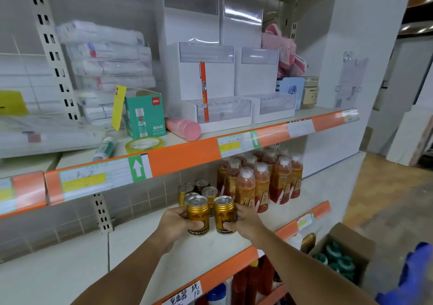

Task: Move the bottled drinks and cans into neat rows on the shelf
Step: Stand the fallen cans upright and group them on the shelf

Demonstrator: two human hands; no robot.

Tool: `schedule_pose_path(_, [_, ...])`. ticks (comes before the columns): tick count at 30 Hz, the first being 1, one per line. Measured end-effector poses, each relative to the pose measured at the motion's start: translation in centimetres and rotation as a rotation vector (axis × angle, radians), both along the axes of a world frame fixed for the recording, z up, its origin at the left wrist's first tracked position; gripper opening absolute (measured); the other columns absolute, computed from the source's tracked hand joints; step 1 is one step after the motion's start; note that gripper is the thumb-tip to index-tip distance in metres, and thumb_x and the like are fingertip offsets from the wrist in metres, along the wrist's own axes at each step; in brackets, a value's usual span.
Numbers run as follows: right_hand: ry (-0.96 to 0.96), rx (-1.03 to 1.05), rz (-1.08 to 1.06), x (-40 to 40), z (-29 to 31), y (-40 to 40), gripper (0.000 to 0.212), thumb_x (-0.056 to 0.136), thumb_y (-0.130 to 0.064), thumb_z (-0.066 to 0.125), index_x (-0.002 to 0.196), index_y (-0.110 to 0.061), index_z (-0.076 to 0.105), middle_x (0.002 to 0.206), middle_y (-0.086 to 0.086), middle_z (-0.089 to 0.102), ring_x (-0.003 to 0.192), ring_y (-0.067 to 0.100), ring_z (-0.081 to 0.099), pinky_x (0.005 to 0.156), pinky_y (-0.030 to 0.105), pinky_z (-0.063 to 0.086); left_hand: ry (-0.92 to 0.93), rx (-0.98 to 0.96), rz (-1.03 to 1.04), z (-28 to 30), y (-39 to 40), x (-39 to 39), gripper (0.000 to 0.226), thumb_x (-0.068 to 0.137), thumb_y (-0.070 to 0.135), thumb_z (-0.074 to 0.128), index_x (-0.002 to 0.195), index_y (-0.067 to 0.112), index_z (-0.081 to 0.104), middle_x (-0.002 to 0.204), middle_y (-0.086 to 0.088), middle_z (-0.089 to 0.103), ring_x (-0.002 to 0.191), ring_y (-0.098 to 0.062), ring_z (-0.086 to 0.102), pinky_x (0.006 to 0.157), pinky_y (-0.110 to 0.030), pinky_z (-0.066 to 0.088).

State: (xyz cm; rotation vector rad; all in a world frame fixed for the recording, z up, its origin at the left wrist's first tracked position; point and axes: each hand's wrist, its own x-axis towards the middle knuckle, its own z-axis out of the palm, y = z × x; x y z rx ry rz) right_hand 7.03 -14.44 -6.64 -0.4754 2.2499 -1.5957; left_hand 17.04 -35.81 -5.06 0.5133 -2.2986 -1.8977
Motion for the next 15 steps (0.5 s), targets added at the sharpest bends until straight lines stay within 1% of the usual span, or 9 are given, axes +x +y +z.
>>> schedule_pose_path(3, [-0.011,0.013,0.046,-1.1,-0.4,0.1,0.052,0.071,-0.007,0.087,0.109,-0.036,0.068,0.113,-0.012,0.073,0.114,0.011,0.064,0.108,0.044,0.047,-0.003,0.003,0.035,-0.2,0.6,-0.2,0.048,0.063,0.004,0.093,0.103,0.025,0.077,0.097,0.008,0.079,0.095,-0.009,0.073,0.083,-0.025,0.052])
schedule_pose_path(5, [-0.011,0.027,0.076,-1.9,-0.5,0.2,0.051,0.071,-0.007,0.086,0.106,-0.038,0.067,0.113,-0.012,0.073,0.114,0.010,0.064,0.108,0.044,0.047,-0.007,0.013,0.072,-0.2,1.0,-0.4,0.047,0.063,0.003,0.093,0.100,0.026,0.077,0.096,0.009,0.079,0.095,-0.008,0.073,0.084,-0.026,0.052])
schedule_pose_path(6, [-0.014,0.031,0.090,-2.2,-0.6,0.2,0.052,0.071,-0.007,0.086,0.109,-0.037,0.067,0.115,-0.011,0.072,0.115,0.012,0.064,0.108,0.045,0.047,-0.008,0.016,0.092,-0.3,1.2,-0.4,0.046,0.063,0.004,0.093,0.098,0.028,0.076,0.095,0.010,0.079,0.095,-0.008,0.072,0.083,-0.025,0.051])
schedule_pose_path(10, [-0.030,0.060,0.158,-3.4,-1.0,0.0,0.062,0.073,-0.006,0.085,0.128,-0.024,0.063,0.123,-0.005,0.070,0.121,0.016,0.061,0.110,0.046,0.045,-0.015,0.013,0.157,-0.7,2.1,-0.4,0.044,0.063,0.005,0.094,0.093,0.033,0.076,0.095,0.012,0.079,0.093,-0.005,0.072,0.083,-0.025,0.050])
schedule_pose_path(15, [-0.051,0.079,0.230,-4.3,-2.0,-0.2,0.062,0.074,-0.005,0.084,0.129,-0.022,0.062,0.121,-0.005,0.070,0.118,0.016,0.062,0.109,0.046,0.045,-0.026,0.018,0.235,-1.3,2.9,-0.1,0.047,0.061,0.005,0.094,0.095,0.033,0.076,0.098,0.010,0.079,0.095,-0.007,0.073,0.088,-0.028,0.050])
